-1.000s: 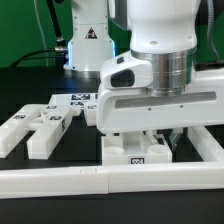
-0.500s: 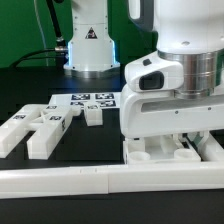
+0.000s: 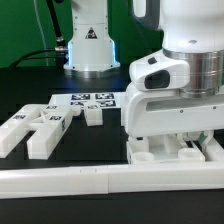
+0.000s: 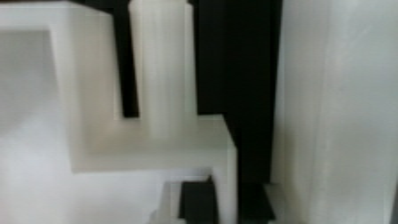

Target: Assemble chair

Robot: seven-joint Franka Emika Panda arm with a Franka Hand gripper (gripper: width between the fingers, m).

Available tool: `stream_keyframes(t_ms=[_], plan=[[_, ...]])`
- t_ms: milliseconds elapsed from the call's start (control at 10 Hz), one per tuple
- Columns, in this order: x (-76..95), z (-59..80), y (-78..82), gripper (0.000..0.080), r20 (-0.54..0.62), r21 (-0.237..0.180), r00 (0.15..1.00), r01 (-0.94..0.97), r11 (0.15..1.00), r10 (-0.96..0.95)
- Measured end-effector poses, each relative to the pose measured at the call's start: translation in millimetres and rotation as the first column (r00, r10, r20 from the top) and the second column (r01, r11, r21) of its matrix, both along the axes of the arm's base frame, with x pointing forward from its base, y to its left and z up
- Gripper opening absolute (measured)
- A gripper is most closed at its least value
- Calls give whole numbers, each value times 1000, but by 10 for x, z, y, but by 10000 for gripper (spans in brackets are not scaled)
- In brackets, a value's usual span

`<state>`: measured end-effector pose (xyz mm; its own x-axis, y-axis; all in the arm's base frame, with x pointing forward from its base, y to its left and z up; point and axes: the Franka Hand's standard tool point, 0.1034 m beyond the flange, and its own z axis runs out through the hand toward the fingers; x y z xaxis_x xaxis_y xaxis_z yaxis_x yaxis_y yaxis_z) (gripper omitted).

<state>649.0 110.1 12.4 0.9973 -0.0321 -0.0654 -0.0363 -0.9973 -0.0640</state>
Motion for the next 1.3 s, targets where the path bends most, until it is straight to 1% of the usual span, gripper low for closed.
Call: stream_keyframes(t_ms=[100, 300, 400, 500, 600, 700, 900, 1000, 1100, 1200, 1300], plan=[[1, -8, -58, 118, -1, -7, 1000, 5, 1000, -5], [7, -21, -174, 408, -1, -23, 1000, 11, 1000, -11], [3, -20, -227, 408, -1, -32, 1000, 22, 999, -22], [-13, -2, -262, 587, -3, -38, 999, 36, 999, -36], [-32, 47, -279, 587, -6, -49, 998, 55, 997, -55], [-42, 136, -277, 637, -4, -48, 998, 57, 997, -57], [-84, 336, -240, 646, 6, -32, 998, 58, 998, -58], [-120, 439, -245, 646, 12, -31, 998, 55, 998, -55], [-172, 485, -249, 649, 12, -32, 998, 55, 998, -54], [-177, 451, -249, 649, 8, -32, 998, 54, 998, -54], [-179, 445, -250, 649, 7, -33, 999, 54, 998, -54]])
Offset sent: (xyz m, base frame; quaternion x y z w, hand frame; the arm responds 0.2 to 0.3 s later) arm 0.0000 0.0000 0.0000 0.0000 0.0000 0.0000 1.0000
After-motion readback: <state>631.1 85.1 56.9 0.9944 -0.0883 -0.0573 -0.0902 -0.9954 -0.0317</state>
